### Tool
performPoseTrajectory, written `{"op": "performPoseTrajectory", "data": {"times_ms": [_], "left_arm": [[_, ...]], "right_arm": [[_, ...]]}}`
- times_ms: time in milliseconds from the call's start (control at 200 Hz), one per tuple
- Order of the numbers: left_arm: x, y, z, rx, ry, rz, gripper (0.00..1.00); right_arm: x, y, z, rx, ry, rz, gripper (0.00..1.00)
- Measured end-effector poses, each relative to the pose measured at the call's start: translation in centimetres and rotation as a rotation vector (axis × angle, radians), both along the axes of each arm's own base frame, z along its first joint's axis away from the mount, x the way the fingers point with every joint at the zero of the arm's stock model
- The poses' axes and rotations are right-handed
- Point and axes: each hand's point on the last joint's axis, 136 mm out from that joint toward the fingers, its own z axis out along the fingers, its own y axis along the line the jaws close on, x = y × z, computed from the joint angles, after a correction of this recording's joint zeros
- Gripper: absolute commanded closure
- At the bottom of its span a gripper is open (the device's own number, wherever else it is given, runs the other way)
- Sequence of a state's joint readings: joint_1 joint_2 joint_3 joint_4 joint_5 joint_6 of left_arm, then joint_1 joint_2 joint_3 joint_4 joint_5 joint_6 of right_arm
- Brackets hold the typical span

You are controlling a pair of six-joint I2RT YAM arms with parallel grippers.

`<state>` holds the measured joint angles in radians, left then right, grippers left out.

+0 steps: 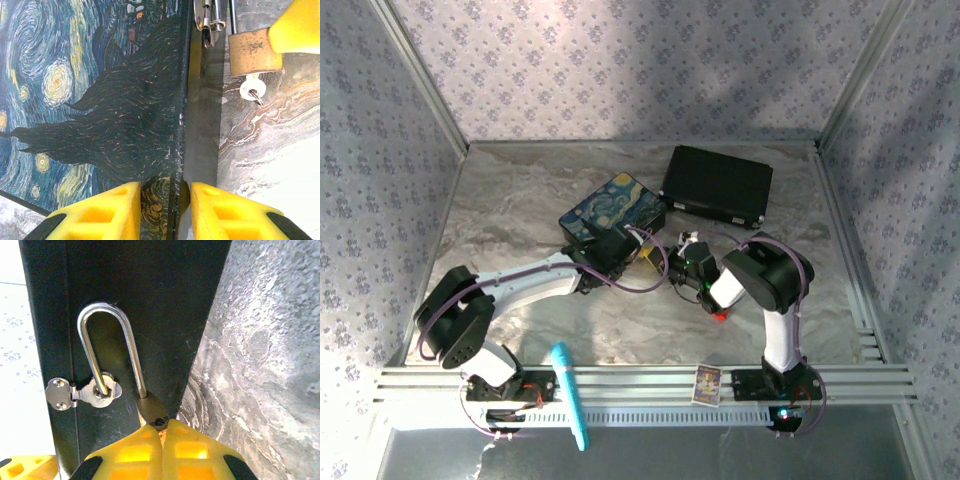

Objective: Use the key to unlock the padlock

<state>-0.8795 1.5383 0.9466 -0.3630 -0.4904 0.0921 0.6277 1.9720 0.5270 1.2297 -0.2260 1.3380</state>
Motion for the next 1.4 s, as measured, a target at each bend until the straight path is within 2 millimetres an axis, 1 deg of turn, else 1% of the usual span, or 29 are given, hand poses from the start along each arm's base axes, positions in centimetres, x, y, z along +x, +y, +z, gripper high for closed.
{"op": "performPoseTrajectory", "data": {"times_ms": [165, 270, 405, 470, 580, 710, 780, 850, 934, 1029, 1064, 1074, 1079, 1084, 1104, 1179, 1204, 1259, 1314, 1399], "left_arm": [[0.0, 0.0, 0.0, -0.001, 0.000, 0.000, 0.71], [-0.1, -0.1, 0.0, 0.000, -0.001, -0.004, 0.71], [-0.1, -0.1, 0.0, 0.003, -0.004, -0.002, 0.71], [0.0, 0.0, 0.0, 0.004, -0.006, -0.001, 0.71], [0.0, 0.0, 0.0, 0.005, -0.008, 0.000, 0.71], [0.0, 0.0, 0.0, 0.007, -0.008, 0.000, 0.71], [0.0, 0.0, 0.0, 0.007, -0.009, 0.001, 0.70], [0.0, 0.0, 0.0, 0.008, -0.010, 0.004, 0.70], [0.1, 0.1, 0.0, 0.002, -0.012, 0.013, 0.69], [0.4, 0.2, 0.0, 0.002, -0.015, 0.036, 0.64], [0.7, 0.4, 0.0, 0.009, -0.020, 0.050, 0.61], [0.8, 0.5, 0.0, 0.008, -0.020, 0.056, 0.60], [0.8, 0.5, 0.0, 0.011, -0.021, 0.060, 0.60], [0.9, 0.6, 0.0, 0.012, -0.021, 0.061, 0.59], [1.0, 0.7, 0.0, 0.017, -0.025, 0.070, 0.57], [1.8, 1.6, -0.2, 0.038, -0.037, 0.111, 0.42], [2.0, 1.9, -0.3, 0.053, -0.041, 0.119, 0.38], [2.4, 2.9, -0.6, 0.080, -0.046, 0.148, 0.27], [2.7, 3.6, -0.8, 0.087, -0.043, 0.176, 0.17], [2.9, 4.4, -1.0, 0.096, -0.037, 0.193, 0.10]], "right_arm": [[0.0, 0.7, -0.1, 0.035, 0.037, -0.009, 1.00], [-0.1, 0.8, -0.1, 0.052, 0.058, -0.022, 1.00], [0.3, 0.5, -0.2, 0.079, 0.077, -0.041, 1.00], [0.9, -0.4, -0.9, 0.089, 0.103, -0.074, 1.00], [2.2, -1.3, -0.7, 0.115, 0.106, -0.116, 1.00], [2.1, -0.7, -0.4, 0.122, 0.107, -0.109, 1.00], [1.7, -0.5, -0.8, 0.100, 0.116, -0.100, 1.00], [0.9, -0.9, -1.3, 0.050, 0.129, -0.096, 1.00], [-0.1, -1.6, -1.6, -0.051, 0.137, -0.089, 1.00], [-0.5, -2.3, -1.2, -0.177, 0.126, -0.073, 1.00], [-0.4, -2.4, -0.9, -0.226, 0.116, -0.064, 0.95], [-0.4, -2.4, -0.9, -0.236, 0.114, -0.062, 0.92], [-0.4, -2.4, -0.8, -0.243, 0.114, -0.060, 0.89], [-0.3, -2.4, -0.8, -0.248, 0.113, -0.059, 0.89], [-0.2, -2.3, -0.6, -0.277, 0.104, -0.052, 0.83], [0.2, -2.1, -0.1, -0.374, 0.084, -0.026, 0.59], [0.4, -2.1, -0.1, -0.399, 0.086, -0.021, 0.53], [0.7, -1.9, 0.0, -0.467, 0.083, 0.003, 0.47], [1.0, -1.7, 0.1, -0.532, 0.075, 0.026, 0.44], [1.5, -1.5, -0.2, -0.613, 0.078, 0.042, 0.38]]}}
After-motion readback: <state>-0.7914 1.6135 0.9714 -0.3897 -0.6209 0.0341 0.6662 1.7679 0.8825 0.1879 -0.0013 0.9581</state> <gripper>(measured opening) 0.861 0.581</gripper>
